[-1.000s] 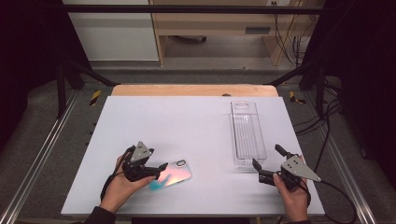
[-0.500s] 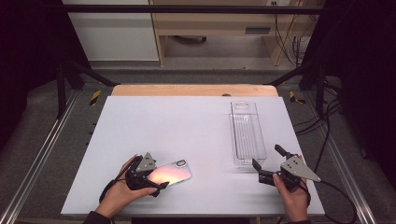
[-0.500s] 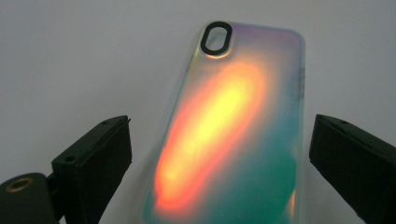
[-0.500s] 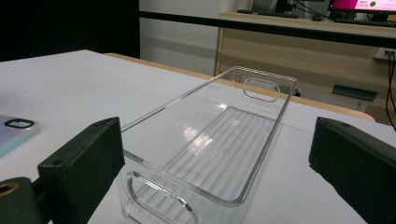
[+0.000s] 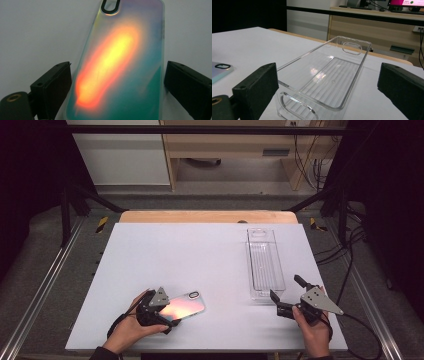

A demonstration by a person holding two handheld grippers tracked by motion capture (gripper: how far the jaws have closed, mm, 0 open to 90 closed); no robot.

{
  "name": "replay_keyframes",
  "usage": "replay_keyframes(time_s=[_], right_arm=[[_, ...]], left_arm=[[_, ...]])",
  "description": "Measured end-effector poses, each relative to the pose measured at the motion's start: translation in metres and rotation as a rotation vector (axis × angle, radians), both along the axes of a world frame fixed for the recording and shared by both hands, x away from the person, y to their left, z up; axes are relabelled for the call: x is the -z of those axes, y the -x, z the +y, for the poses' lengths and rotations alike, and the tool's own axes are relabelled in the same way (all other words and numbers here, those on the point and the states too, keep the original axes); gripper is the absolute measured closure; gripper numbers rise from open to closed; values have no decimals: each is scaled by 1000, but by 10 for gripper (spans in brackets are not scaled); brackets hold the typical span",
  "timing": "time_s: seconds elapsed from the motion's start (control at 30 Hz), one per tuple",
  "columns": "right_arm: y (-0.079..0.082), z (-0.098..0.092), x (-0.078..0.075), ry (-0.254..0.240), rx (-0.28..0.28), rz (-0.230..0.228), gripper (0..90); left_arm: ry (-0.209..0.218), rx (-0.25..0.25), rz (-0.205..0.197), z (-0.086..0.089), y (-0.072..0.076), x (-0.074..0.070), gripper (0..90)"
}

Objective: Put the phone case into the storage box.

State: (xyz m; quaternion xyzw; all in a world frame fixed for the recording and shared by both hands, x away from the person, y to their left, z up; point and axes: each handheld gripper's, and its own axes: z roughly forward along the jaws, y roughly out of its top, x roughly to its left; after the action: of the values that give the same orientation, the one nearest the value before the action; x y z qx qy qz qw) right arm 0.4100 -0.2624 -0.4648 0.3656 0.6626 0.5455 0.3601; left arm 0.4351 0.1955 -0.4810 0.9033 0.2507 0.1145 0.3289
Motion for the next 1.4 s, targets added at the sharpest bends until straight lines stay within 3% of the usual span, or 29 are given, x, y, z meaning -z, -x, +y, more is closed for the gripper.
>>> replay_keyframes(time_s=[0.3, 0.47, 0.87, 1.03, 1.17, 1.27, 1.33, 1.4], right_arm=[[0, 0, 0, 2, 1, -2, 36], [0, 0, 0, 2, 1, -2, 36], [0, 0, 0, 2, 1, -1, 36], [0, 1, 0, 4, 1, -1, 36], [0, 1, 0, 10, 2, -1, 36], [0, 2, 0, 12, 5, 0, 36], [1, 3, -1, 13, 3, 3, 36], [1, 4, -1, 12, 1, 6, 36]], left_arm=[[11, 4, 24, 0, 1, -1, 125], [4, 16, 16, 0, 3, -1, 150], [22, -17, 0, 1, 7, -1, 164], [103, -72, -52, 6, 5, -6, 167], [137, -96, -70, 6, 3, -8, 167], [163, -117, -106, 4, 2, -10, 167], [195, -142, -156, 2, 0, -12, 167], [210, -150, -169, 1, -1, -13, 167]])
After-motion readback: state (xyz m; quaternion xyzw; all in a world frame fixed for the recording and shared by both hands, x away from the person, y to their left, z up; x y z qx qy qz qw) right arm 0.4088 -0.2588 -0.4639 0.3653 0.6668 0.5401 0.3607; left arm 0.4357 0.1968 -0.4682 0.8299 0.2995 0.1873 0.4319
